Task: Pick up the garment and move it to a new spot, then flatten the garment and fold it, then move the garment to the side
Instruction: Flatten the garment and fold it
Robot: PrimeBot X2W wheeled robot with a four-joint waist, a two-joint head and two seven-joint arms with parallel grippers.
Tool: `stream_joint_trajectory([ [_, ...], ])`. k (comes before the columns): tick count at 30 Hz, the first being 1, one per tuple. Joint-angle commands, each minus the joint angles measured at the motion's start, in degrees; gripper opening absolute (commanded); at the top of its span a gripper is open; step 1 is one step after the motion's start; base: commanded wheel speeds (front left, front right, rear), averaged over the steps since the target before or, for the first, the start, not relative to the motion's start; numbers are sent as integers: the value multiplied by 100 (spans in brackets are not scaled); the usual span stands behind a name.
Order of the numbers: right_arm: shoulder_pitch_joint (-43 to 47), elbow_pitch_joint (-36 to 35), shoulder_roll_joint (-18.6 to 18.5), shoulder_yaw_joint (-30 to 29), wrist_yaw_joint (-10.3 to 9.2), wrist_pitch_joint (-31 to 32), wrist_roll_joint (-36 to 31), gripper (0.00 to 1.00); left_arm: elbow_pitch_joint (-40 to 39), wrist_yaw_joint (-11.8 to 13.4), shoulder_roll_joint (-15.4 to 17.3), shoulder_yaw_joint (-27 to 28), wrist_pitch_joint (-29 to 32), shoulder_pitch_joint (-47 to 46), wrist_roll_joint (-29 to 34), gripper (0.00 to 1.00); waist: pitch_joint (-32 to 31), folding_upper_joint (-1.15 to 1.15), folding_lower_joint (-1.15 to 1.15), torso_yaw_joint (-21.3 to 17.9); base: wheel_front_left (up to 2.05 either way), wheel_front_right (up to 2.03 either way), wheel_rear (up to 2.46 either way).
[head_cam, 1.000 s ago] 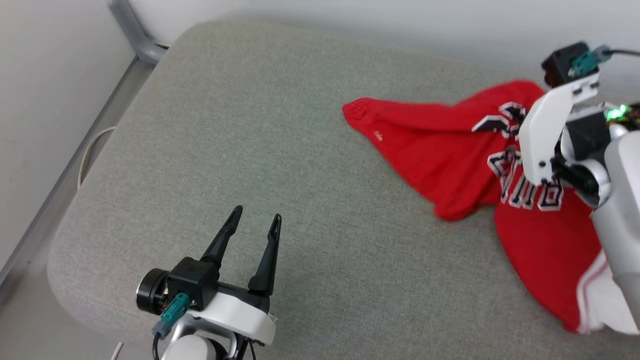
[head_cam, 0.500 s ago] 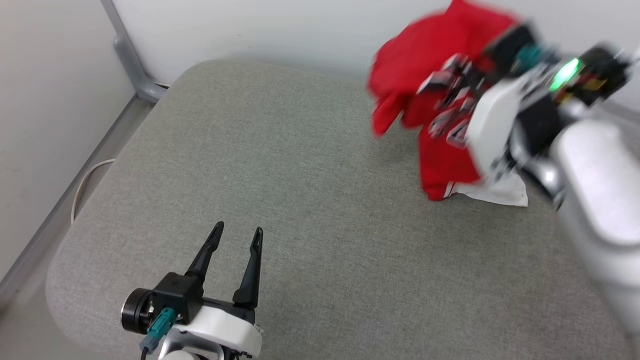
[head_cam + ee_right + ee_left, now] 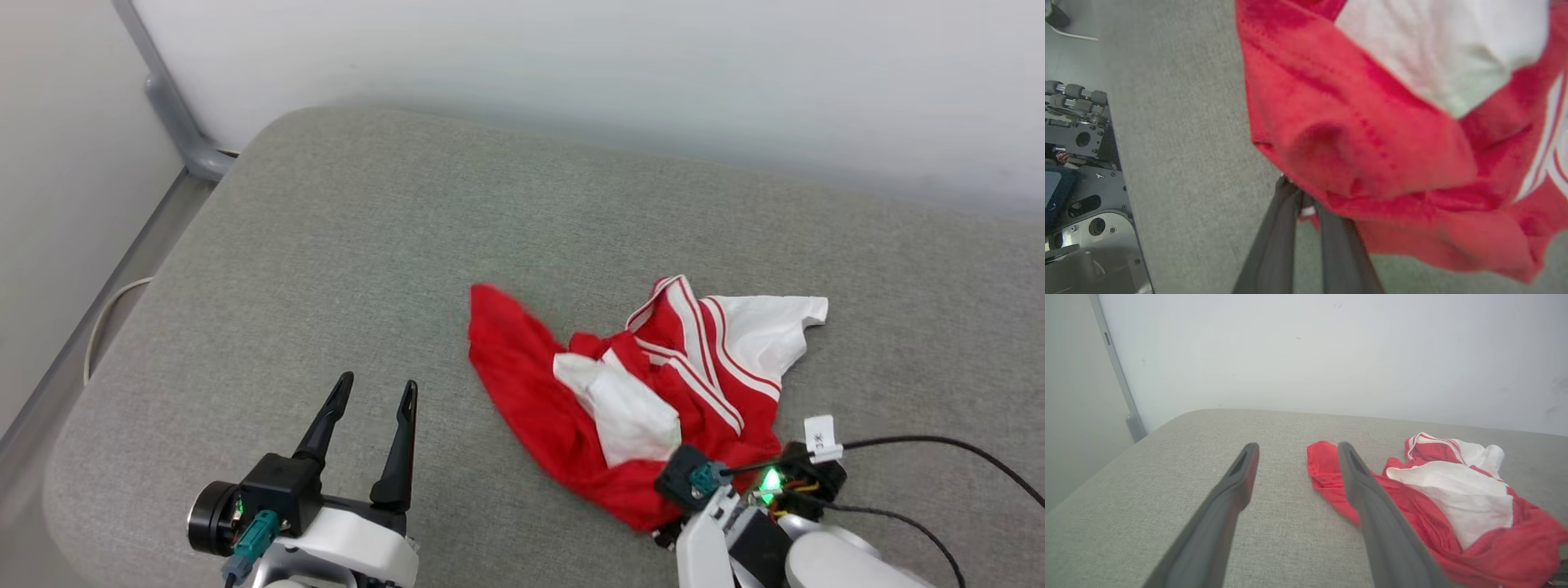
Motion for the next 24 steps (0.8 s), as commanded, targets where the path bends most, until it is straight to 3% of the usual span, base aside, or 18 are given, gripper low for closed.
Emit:
stream_joint_trajectory([
  [1, 73, -8, -71, 15, -8, 32, 85, 0, -2, -10, -11, -4, -15, 55, 21, 100, -7, 0, 0, -36, 0, 0, 0],
  [2, 148, -3, -117, 48, -8, 52, 133, 0, 1, -10, -11, -6, -15, 55, 27, 100, -15, 0, 0, -62, 0, 0, 0],
  [3, 189, -29, -152, 53, -8, 16, 167, 24, 3, -10, -11, 0, -15, 57, 33, 100, -21, 0, 0, -91, 0, 0, 0],
  [4, 204, -60, -183, 10, -8, -59, 200, 100, 6, -11, -11, 2, -15, 56, 39, 100, -23, 0, 0, -120, 0, 0, 0],
  [10, 165, -394, -205, -638, -8, -411, 511, 100, 6, -11, -11, 41, -15, 90, 62, 100, -167, 0, 0, -354, 0, 0, 0],
  [17, 382, -1093, -322, -1939, -8, -807, 759, 100, -117, -11, 0, 91, -15, 67, 9, 100, -392, 0, 0, -694, 0, 0, 0],
  [24, 859, -1407, 138, -3577, -7, -1685, 430, 100, -259, -12, 23, 4, -15, -137, -97, 100, -386, 0, 0, -935, 0, 0, 0],
])
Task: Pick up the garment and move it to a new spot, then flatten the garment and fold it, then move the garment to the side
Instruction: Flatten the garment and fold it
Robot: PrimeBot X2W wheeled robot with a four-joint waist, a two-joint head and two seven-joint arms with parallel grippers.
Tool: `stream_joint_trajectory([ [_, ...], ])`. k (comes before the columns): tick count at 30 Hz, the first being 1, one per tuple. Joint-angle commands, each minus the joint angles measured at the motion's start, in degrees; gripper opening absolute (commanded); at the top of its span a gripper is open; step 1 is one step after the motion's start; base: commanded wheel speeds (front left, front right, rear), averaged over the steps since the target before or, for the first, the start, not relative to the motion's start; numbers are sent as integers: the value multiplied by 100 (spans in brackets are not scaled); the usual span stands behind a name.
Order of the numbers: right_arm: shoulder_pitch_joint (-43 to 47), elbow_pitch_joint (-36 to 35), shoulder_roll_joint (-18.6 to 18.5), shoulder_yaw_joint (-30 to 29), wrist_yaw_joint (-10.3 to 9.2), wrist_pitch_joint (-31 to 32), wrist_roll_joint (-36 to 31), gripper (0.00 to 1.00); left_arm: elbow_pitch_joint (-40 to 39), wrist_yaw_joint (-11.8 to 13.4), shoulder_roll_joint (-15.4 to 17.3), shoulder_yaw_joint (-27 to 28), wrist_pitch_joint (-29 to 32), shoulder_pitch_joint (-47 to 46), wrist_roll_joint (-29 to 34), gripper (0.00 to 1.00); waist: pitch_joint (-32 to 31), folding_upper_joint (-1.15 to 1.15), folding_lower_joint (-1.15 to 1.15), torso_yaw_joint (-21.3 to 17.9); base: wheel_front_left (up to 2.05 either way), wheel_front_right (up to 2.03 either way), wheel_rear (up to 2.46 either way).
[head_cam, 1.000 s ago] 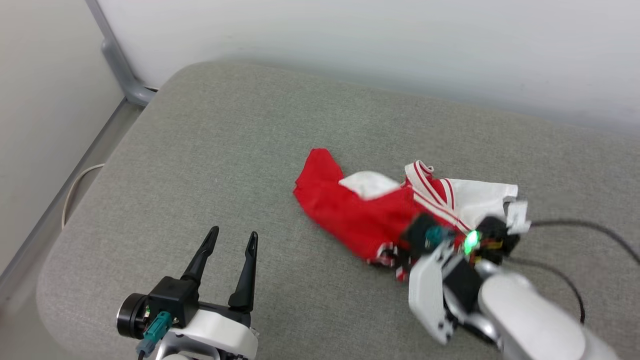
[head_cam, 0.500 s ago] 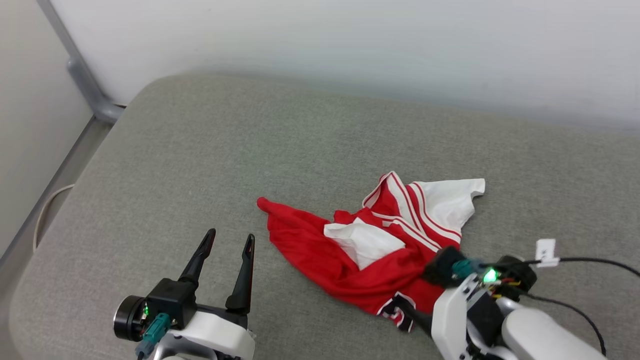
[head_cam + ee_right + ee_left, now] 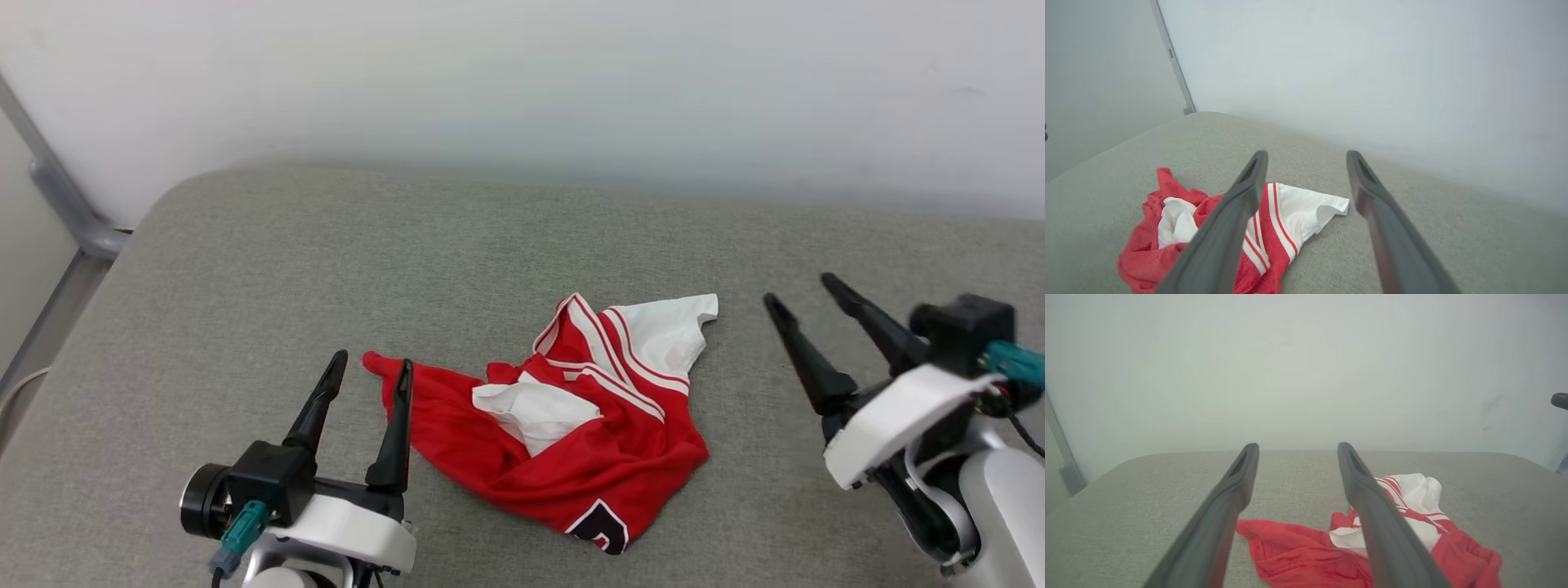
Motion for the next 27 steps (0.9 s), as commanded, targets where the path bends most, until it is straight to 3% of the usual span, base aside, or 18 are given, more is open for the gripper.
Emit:
stream_joint_trajectory([
  [1, 163, -21, 134, -201, -6, -149, -108, 100, -17, -11, 9, -30, -15, -77, -46, 100, 5, 0, 0, -42, 0, 0, 0],
  [7, 910, -151, 1013, -1305, -6, -993, -547, 100, -10, -11, 35, -193, -15, 22, -129, 100, 7, 0, 0, -160, 0, 0, 0],
  [12, 1293, -271, 1524, -1728, -6, -1479, -825, 100, 31, -11, 63, -292, -15, 103, -176, 100, 28, 0, 0, -249, 0, 0, 0],
  [21, 1489, -273, 1721, -1694, -6, -1667, -1098, 100, 90, -11, 156, -432, -15, 119, -177, 100, 48, 0, 0, -361, 0, 0, 0],
  [26, 1422, -283, 1743, -1662, -6, -1633, -1143, 100, 252, -10, 620, -1010, -4, -163, -332, 100, 109, 0, 0, -439, 0, 0, 0],
  [27, 1378, -314, 1745, -1646, -6, -1604, -1151, 100, 303, -10, 998, -1487, 310, -447, -643, 100, 169, 0, 0, -484, 0, 0, 0],
])
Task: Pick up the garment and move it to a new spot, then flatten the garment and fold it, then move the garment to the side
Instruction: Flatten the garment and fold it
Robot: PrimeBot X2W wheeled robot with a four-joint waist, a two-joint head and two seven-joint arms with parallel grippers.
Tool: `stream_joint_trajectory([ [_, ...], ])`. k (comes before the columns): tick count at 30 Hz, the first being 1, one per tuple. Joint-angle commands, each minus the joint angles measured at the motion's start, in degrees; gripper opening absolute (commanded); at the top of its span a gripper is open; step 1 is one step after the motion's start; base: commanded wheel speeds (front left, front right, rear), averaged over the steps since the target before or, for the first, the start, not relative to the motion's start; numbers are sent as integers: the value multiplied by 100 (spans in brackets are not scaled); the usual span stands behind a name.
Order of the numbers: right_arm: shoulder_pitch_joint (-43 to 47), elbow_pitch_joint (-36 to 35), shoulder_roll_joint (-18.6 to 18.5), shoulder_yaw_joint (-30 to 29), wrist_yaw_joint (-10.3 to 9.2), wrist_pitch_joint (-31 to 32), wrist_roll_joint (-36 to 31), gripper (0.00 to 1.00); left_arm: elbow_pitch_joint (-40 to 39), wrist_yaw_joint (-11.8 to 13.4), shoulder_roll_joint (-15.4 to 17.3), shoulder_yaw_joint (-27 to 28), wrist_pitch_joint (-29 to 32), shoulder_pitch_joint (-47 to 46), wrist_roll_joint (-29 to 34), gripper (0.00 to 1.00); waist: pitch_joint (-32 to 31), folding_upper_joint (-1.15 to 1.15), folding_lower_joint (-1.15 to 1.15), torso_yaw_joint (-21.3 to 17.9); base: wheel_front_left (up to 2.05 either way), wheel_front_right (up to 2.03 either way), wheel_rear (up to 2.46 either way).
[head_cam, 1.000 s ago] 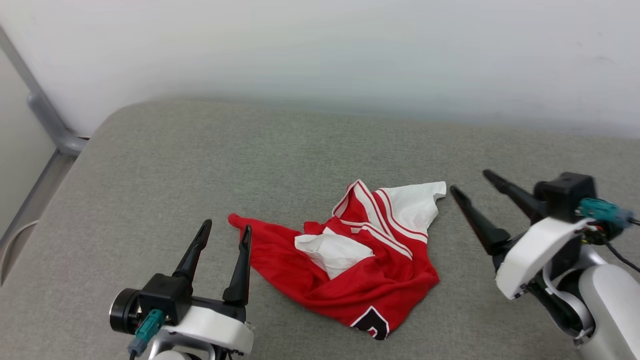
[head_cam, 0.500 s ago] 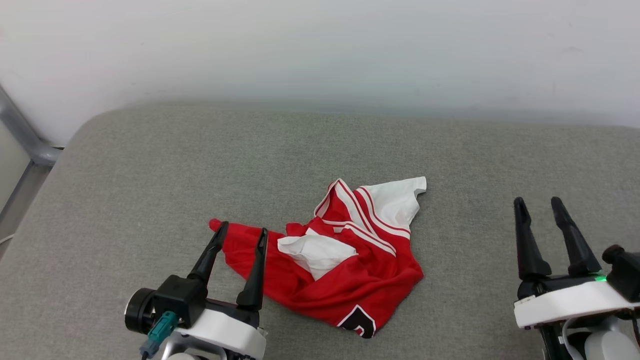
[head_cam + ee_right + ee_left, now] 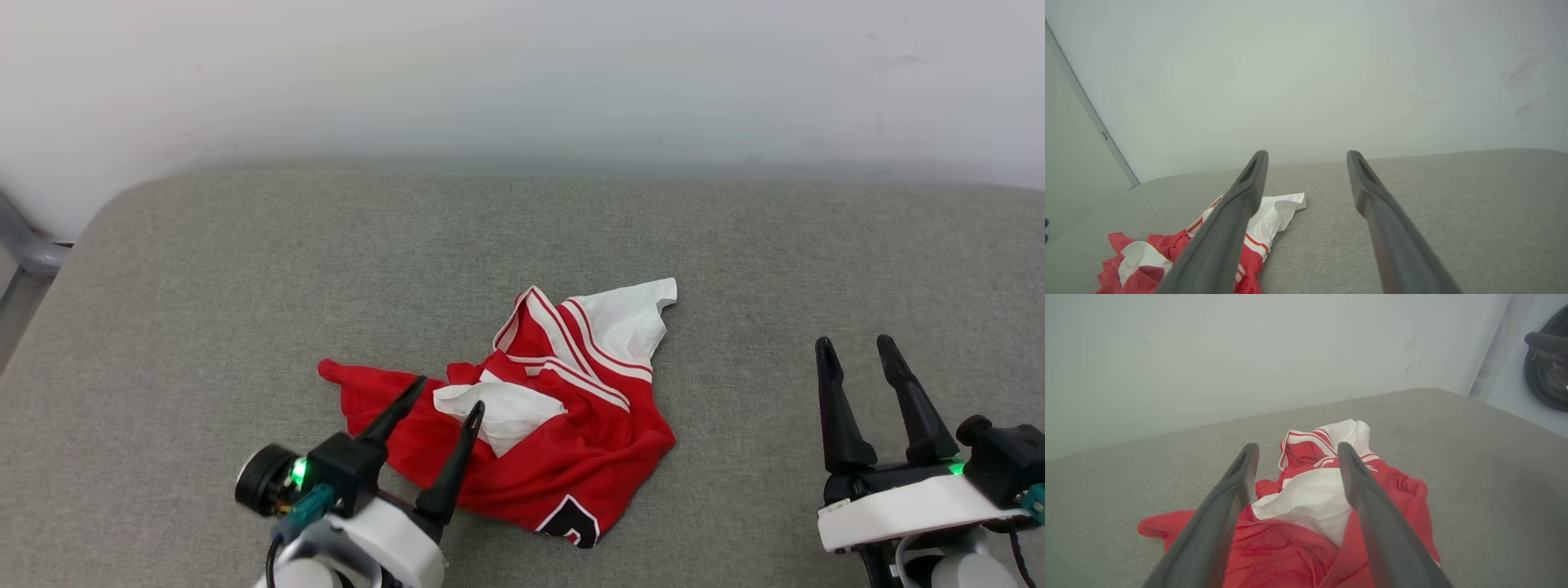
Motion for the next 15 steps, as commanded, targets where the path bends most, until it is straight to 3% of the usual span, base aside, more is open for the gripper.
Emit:
stream_joint_trajectory([
  [1, -82, -57, 8, -7, -6, 26, -29, 100, -75, -9, 300, -254, 280, -367, -202, 100, 80, 0, 0, -48, 0, 0, 0],
  [4, -134, -142, 25, -68, -6, 33, 12, 100, -311, -9, 1149, -1182, 1244, -1167, -822, 100, 245, 0, 0, -94, 0, 0, 0],
  [7, -211, -192, 45, -67, -6, 33, 32, 100, -581, -4, 1822, -1953, 2349, -2050, -1840, 100, 421, 0, 0, -164, 0, 0, 0],
  [8, -211, -192, 45, -67, -6, 33, 32, 100, -581, -4, 1822, -1953, 2349, -2050, -1840, 100, 421, 0, 0, -164, 0, 0, 0],
  [11, -271, -191, 60, -25, -6, 6, 26, 100, -751, -3, 2357, -2464, 3287, -2831, -2717, 100, 594, 0, 0, -283, 0, 0, 0],
  [15, -386, -148, 86, 2, -6, -41, 49, 100, -739, -3, 2826, -3034, 4248, -3524, -3433, 100, 775, 0, 0, -442, 0, 0, 0],
])
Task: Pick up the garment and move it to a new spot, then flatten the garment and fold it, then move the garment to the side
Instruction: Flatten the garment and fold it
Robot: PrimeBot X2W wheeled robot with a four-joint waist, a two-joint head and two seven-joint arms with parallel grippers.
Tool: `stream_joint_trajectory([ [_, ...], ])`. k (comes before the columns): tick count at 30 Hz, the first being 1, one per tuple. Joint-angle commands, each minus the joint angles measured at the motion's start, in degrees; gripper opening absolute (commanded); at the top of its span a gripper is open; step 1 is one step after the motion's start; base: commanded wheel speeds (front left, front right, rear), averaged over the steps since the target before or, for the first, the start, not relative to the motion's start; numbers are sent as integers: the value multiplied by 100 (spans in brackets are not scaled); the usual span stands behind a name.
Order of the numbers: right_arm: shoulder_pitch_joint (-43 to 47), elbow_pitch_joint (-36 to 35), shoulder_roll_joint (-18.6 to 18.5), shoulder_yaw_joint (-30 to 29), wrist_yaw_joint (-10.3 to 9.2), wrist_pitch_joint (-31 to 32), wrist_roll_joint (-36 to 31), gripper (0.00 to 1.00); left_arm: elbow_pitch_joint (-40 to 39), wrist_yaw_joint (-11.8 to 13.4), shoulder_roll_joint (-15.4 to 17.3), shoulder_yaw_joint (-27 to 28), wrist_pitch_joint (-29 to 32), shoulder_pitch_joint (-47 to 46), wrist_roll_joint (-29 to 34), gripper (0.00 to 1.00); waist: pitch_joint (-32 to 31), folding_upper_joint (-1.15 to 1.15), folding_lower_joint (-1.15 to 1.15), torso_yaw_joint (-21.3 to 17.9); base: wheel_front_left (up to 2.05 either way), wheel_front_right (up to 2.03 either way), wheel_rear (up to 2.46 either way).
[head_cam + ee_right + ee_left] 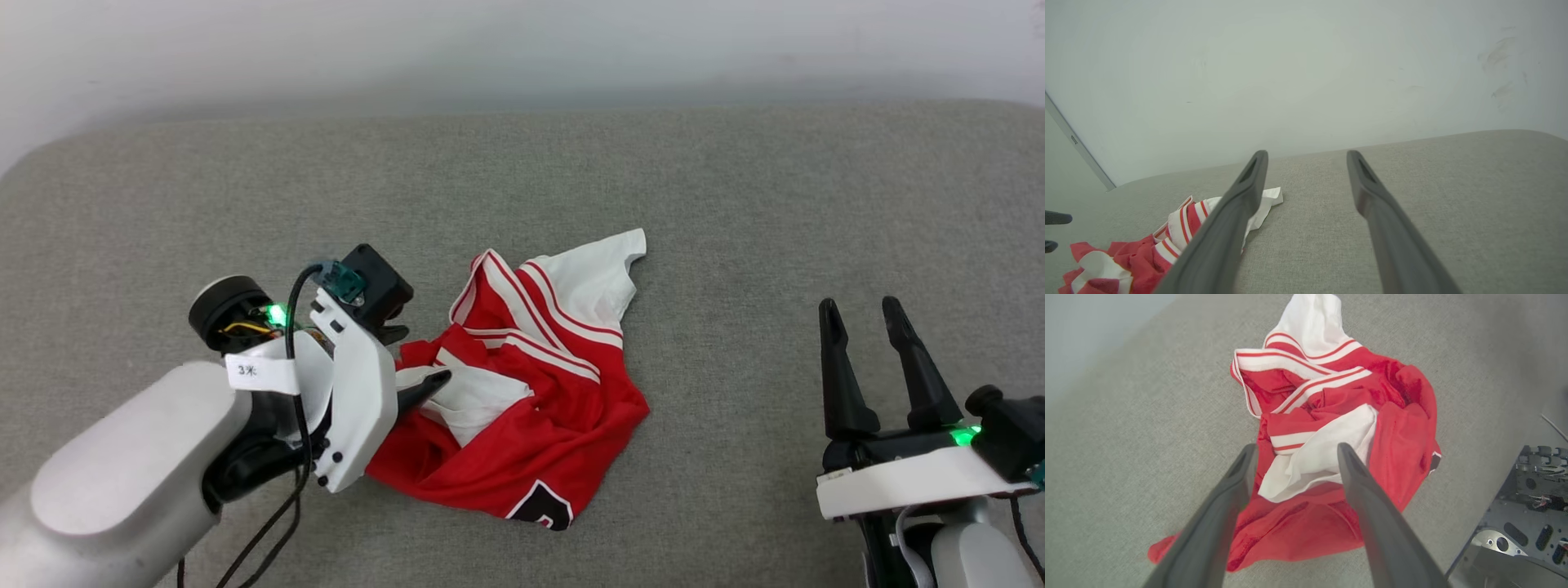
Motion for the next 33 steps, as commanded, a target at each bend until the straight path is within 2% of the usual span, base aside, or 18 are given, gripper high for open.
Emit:
stream_joint_trajectory([
  [1, -95, 1, 27, 8, -6, -39, 15, 100, 17, 5, 45, -47, 57, -93, -36, 100, 113, 0, -1, -110, 0, 0, 0],
  [3, -123, 46, 32, 11, -6, -56, 25, 100, 20, 4, 159, -299, 277, -252, -244, 100, 185, 0, -1, -174, 0, 0, 0],
  [7, -187, 102, 42, -36, -6, -108, 38, 100, 105, 5, 311, -580, 304, -467, -462, 100, 291, 0, -1, -260, 0, 0, 0],
  [17, -277, 212, 50, -63, -6, -159, 57, 100, 436, 4, 292, -1159, -5, -743, -653, 100, 439, 0, -1, -284, 0, 0, 0],
  [19, -296, 234, 50, -54, -6, -170, 65, 100, 493, 4, 264, -1257, -29, -787, -745, 0, 459, 0, -1, -275, 0, 0, 0],
  [26, -312, 350, 50, -78, -6, -184, 73, 100, 625, 4, 275, -1333, -513, -946, -843, 0, 376, 0, -1, -195, 0, 0, 0],
  [29, -304, 408, 49, -101, -6, -190, 87, 100, 699, 5, 294, -1150, -1043, -1097, -692, 0, 266, 0, -1, -133, 0, 0, 0],
  [33, -274, 462, 49, -113, -6, -190, 86, 100, 854, 136, 271, -833, -1861, -1223, -409, 0, 112, 0, -1, -37, 0, 0, 0],
])
